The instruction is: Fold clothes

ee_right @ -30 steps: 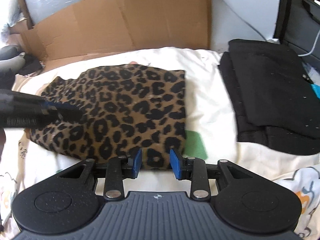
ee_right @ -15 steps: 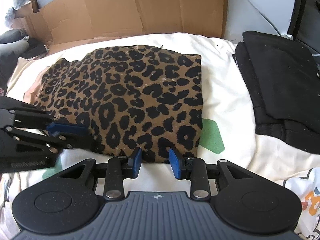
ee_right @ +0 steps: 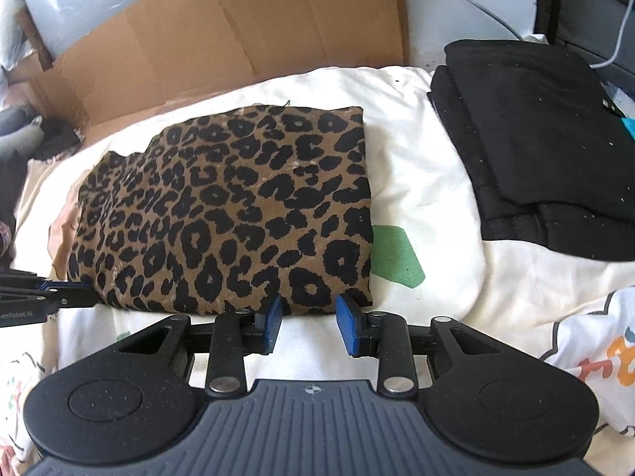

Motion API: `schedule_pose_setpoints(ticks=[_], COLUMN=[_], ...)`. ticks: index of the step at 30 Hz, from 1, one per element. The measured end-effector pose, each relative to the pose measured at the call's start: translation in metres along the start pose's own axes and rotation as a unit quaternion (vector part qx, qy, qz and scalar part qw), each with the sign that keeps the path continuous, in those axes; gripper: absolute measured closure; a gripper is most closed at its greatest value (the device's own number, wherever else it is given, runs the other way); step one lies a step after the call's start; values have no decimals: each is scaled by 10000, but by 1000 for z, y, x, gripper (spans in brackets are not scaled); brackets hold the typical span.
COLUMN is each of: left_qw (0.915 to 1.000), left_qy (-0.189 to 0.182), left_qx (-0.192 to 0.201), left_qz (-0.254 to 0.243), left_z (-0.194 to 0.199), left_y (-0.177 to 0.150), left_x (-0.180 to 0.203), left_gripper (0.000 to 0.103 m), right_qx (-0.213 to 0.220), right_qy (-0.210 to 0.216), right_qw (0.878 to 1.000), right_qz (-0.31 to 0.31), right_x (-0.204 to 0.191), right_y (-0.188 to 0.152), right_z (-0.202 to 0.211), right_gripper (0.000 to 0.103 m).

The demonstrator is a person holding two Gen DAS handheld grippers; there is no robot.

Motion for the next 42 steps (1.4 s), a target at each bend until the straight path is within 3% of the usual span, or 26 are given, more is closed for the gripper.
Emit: schedule_pose_setpoints(ticks=[4, 8, 10, 20, 26, 30, 32, 33, 37, 42], left_qw=[9995, 9981, 9974, 9937, 9915, 9893, 9890, 9888, 9883, 9868], left_qy=[134, 155, 120, -72, -140, -266, -287, -304, -338, -414], left_qx=[91, 207, 224, 7, -40, -35, -22, -18, -90, -130], left_qz=[287, 568, 681, 1122, 1293, 1436, 1451, 1460, 1482, 1562], left_z=[11, 21, 21, 3, -2, -3, -5, -5, -9, -10], left_y=[6, 13, 15, 15, 14, 15, 15, 15, 14, 12], left_x=[-18, -31, -34, -41, -44, -44, -43, -43, -42, -43], left_gripper=[91, 69, 67, 67, 67, 67, 67, 69, 85, 82], right_qx=[10, 31, 15, 284, 562, 672, 678, 693, 831, 740], right_qy=[35, 277, 411, 781, 1166, 1406, 1483, 1511, 1598, 1748], right_qw=[9999, 9974, 9939, 9730, 9432, 9131, 9048, 9045, 9012, 8909], right_qz=[-156, -665, -1021, -2154, -3060, -3768, -3935, -3927, -3942, -4125], right_x=[2, 7, 12, 32, 49, 58, 61, 61, 62, 58], right_y=[-3, -10, -15, -30, -40, -48, -48, -47, -44, -47], right_z=[1, 0, -3, -15, -25, -35, -35, -34, -26, -37], right_gripper=[66, 65, 64, 61, 60, 61, 62, 68, 71, 65])
Point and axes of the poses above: each gripper's, at about its wrist camera, not at the fingertips, and z roughly against the way its jaws point, x to its right, y to its top, the point moved 3 cm from there along -z, roughly the way its jaws point, and after that the axes turned 15 degrees about z, right-handed, at the moved point
